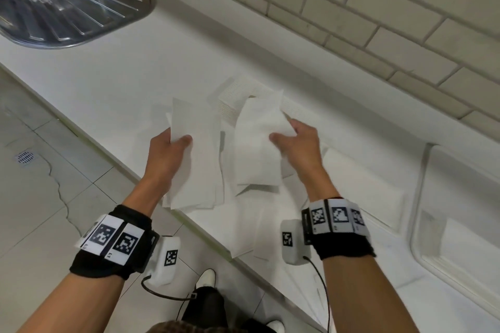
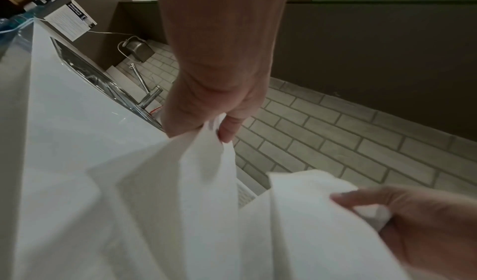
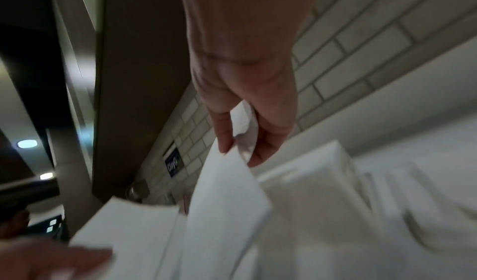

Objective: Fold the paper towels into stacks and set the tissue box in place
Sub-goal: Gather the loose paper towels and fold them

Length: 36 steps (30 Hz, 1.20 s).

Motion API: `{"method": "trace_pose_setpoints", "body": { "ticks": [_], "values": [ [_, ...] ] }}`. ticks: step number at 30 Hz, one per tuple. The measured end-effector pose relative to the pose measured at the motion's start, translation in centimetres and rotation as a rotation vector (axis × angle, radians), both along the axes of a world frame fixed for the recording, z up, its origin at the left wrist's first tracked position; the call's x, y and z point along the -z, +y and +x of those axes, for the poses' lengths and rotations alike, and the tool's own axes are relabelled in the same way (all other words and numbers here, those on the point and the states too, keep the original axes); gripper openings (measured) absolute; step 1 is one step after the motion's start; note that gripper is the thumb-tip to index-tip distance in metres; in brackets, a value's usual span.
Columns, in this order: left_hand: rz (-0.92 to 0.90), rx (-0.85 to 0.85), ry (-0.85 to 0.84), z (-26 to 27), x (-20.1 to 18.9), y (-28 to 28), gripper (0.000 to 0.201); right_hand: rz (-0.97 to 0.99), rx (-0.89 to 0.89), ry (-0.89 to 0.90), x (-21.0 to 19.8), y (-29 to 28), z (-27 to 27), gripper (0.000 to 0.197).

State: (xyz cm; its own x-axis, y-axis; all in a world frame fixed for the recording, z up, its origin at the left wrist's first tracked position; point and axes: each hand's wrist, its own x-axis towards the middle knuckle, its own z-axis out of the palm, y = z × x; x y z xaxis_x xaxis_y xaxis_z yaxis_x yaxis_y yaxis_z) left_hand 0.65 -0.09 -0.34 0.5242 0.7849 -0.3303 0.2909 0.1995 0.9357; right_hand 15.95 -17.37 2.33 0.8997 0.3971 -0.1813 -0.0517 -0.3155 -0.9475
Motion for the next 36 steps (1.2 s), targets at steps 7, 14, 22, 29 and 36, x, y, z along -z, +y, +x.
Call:
{"method": "trace_pose_setpoints", "body": {
  "ticks": [7,14,22,29,36],
  "values": [
    [-0.077,-0.002,-0.138,2.1,-1.4,-1.5,0.013,0.240,-0.203,0.141,-7.3,-3.4,-0.6,0.023],
    [-0.398,0.157,-0.413,3.9,-3.5,-4.8,0.031,0.010,-0.123,0.119,-4.9,-3.4,-1.2,0.023],
    [-0.245,0.160,-0.312,4.2,-2.2,-6.3,0.020,-0.043,-0.083,0.086,-3.8,-4.1,-1.5,0.009],
    [-0.016,0.100,-0.191,3.6,-1.1,-3.7,0.017,-0.172,-0.159,-0.205,-6.6,-6.6,0.7,0.019],
    [-0.097,0.274,-0.219,4.1,-1.7,-4.9,0.020,-0.141,-0.423,-0.204,-10.1,-4.8,-0.4,0.011]
  ]
}}
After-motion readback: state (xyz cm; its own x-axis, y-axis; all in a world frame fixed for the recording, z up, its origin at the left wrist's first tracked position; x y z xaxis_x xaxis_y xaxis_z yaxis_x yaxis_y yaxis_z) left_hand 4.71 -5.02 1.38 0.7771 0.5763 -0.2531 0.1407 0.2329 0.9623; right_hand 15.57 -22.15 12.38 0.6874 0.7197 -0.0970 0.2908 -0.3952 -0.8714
